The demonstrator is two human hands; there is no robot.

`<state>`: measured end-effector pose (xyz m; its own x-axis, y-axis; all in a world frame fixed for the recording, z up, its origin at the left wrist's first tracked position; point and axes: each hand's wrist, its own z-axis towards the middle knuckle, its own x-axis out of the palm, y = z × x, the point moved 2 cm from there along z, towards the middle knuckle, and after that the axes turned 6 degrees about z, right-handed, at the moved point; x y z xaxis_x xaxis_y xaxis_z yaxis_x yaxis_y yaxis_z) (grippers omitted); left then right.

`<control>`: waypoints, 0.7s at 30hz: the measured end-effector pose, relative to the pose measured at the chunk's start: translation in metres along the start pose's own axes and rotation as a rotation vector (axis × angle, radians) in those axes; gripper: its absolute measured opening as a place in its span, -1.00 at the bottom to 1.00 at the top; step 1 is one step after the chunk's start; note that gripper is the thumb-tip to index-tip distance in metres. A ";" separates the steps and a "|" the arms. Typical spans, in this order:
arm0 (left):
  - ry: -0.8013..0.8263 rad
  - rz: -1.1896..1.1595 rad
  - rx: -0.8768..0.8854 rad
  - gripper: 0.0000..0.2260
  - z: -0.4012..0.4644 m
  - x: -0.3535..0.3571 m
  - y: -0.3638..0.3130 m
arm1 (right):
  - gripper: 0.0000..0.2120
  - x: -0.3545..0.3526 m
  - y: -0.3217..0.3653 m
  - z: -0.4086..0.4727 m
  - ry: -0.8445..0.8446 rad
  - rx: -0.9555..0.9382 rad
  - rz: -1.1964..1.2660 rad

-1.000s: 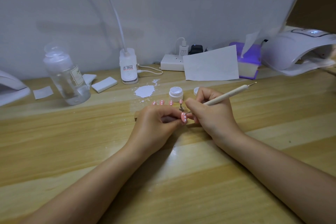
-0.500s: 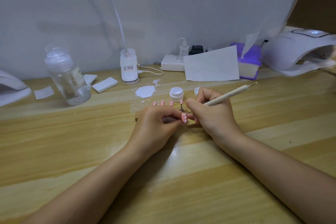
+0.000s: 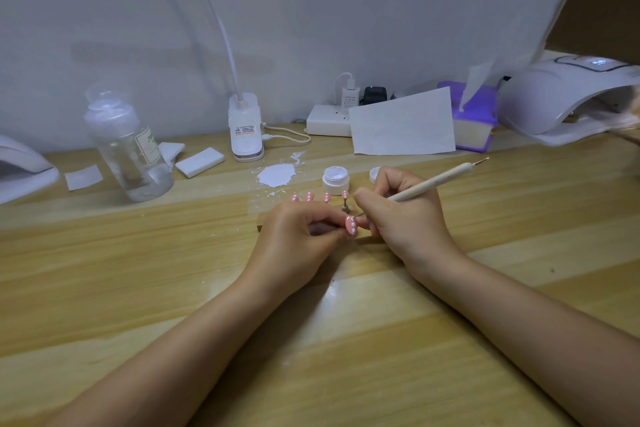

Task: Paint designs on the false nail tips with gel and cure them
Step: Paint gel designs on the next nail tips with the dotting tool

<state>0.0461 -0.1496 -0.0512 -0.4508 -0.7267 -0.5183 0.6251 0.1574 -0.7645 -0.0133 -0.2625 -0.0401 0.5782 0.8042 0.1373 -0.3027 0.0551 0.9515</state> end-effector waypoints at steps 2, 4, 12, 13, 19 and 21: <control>-0.003 0.001 0.001 -0.91 0.000 0.000 0.000 | -0.65 0.000 -0.001 0.000 0.002 0.001 -0.006; -0.008 0.004 -0.005 -0.89 0.000 0.000 0.001 | -0.64 0.000 -0.001 0.000 -0.003 0.002 -0.012; -0.011 0.009 0.004 -0.89 0.001 0.000 0.002 | -0.65 0.000 0.000 -0.001 -0.010 0.005 -0.007; -0.009 0.007 0.004 -0.89 0.000 0.000 0.002 | -0.65 0.000 0.000 -0.001 -0.014 0.006 -0.011; -0.010 0.001 0.006 -0.90 0.000 0.001 0.001 | -0.64 0.000 -0.001 0.000 -0.017 0.017 -0.020; -0.007 -0.014 0.000 -0.90 0.000 0.001 0.001 | -0.65 -0.001 -0.001 0.000 -0.021 0.013 -0.026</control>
<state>0.0464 -0.1500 -0.0522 -0.4553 -0.7333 -0.5049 0.6191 0.1468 -0.7715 -0.0131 -0.2632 -0.0415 0.6016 0.7900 0.1183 -0.2775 0.0678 0.9583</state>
